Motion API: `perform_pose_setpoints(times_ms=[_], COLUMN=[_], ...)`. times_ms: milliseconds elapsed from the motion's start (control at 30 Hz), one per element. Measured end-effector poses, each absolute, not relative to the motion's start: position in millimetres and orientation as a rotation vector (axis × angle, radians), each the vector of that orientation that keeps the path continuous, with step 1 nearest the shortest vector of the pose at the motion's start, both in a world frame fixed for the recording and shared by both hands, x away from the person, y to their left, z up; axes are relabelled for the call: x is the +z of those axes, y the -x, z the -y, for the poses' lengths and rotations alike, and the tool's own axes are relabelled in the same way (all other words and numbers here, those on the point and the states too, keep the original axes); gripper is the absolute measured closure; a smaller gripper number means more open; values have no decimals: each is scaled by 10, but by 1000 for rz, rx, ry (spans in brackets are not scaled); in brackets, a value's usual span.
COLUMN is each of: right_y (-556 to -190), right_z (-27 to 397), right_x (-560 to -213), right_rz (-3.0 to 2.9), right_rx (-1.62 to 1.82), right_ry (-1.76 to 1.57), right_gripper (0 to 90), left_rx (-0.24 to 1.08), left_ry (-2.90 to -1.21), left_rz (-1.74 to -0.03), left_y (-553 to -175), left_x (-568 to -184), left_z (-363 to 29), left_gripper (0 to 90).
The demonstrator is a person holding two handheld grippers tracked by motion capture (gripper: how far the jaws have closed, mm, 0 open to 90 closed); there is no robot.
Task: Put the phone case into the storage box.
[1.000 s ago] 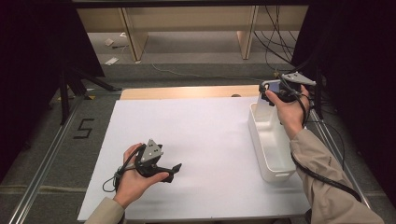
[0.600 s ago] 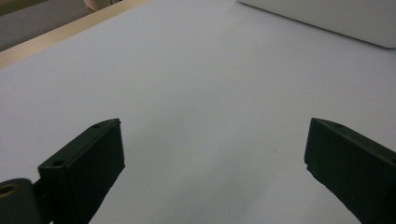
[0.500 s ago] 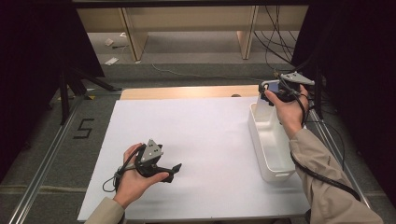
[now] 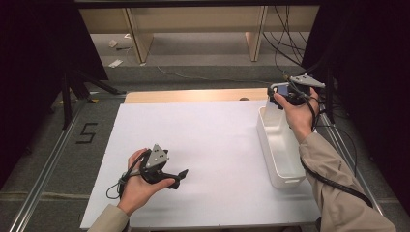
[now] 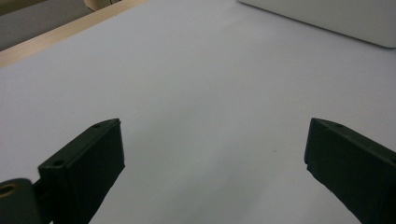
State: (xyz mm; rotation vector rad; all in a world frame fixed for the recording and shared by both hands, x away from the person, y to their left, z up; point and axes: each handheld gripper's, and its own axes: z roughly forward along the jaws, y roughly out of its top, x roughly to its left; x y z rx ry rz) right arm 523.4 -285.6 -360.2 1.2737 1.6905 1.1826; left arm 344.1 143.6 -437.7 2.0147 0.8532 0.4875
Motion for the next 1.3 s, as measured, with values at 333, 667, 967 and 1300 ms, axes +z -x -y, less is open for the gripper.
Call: perform_pose_setpoints(times_ms=[333, 667, 967, 1300], right_y=[-5248, -5263, -5280, -5302], right_z=[2849, 2839, 2826, 2816], right_x=[-3611, -3625, -3641, -3665], right_rz=[-1695, -1699, -1707, -1714], right_rx=[1176, 1171, 1164, 1157], right_ry=[-1274, -1274, -1274, -1275], right_gripper=[173, 173, 173, 173], left_rx=[487, 488, 486, 484], left_ry=[-2016, -2015, -2014, -2019], left_rz=[-853, -853, -852, -852], left_y=[-3442, -3442, -3445, -3447], left_x=[-4379, -4378, -4384, -4387], left_z=[-1435, -1435, -1432, -1430], left_gripper=[40, 40, 41, 41])
